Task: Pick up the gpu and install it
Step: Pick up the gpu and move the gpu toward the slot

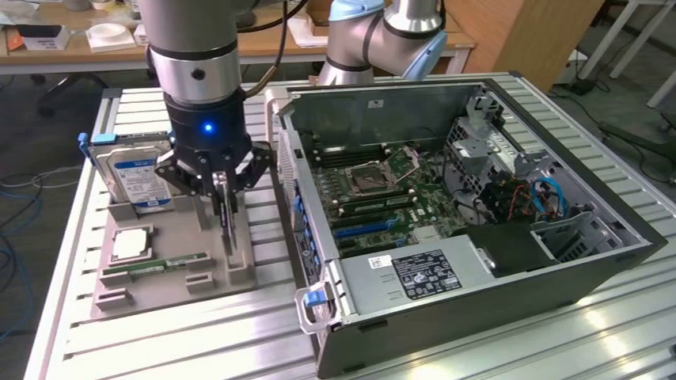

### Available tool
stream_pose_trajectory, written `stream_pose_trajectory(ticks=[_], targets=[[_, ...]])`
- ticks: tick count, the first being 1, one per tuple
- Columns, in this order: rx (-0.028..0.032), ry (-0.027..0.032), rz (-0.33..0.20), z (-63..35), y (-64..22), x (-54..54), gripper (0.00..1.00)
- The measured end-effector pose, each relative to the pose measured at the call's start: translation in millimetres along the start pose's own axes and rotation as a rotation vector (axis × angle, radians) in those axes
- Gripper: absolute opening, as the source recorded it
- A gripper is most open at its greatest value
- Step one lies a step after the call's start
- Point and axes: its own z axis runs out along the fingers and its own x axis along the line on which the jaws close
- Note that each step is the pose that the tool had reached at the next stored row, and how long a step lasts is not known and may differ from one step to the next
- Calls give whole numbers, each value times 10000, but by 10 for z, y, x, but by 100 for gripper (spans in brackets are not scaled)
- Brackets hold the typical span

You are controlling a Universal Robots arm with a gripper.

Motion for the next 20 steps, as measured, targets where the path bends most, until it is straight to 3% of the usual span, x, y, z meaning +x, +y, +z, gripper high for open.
stream_pose_trajectory(ticks=[20], targets=[[-1, -1, 0, -81, -3, 5, 27]])
